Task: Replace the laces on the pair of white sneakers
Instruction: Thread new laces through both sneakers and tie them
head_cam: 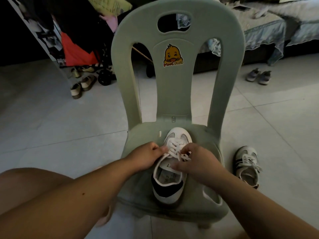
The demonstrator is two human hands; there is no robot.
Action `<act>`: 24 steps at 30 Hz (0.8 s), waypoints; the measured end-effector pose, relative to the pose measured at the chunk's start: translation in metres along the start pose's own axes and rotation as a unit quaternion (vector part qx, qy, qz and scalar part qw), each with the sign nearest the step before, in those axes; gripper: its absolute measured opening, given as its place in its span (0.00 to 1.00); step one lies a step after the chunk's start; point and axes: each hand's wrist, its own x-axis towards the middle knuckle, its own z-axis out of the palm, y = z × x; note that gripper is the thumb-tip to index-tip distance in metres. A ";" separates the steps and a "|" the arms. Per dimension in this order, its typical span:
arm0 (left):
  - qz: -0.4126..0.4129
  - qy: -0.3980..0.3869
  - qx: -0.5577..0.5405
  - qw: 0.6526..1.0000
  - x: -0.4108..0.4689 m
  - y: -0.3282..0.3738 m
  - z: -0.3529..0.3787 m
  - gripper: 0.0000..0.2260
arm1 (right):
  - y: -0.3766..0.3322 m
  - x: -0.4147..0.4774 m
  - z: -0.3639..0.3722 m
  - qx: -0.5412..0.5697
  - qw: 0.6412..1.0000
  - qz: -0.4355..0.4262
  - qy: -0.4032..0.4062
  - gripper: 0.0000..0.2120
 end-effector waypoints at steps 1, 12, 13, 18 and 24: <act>0.010 -0.002 0.015 1.000 -0.001 -0.001 -0.002 0.19 | 0.001 0.000 0.002 -0.019 1.000 -0.010 0.006 0.21; 0.019 0.138 -0.008 0.990 0.000 -0.007 -0.017 0.05 | 0.008 -0.002 0.013 0.012 0.998 -0.042 0.055 0.18; 0.014 0.155 -0.006 0.988 -0.002 -0.003 -0.016 0.05 | 0.007 -0.003 0.013 0.012 0.997 -0.045 0.055 0.18; 0.155 0.109 0.172 0.967 -0.028 0.011 -0.005 0.08 | 0.008 -0.004 0.014 0.037 0.996 -0.053 0.058 0.14; 0.246 0.103 0.437 0.859 -0.021 0.027 0.011 0.16 | 0.010 -0.004 0.015 0.053 0.996 -0.037 0.067 0.17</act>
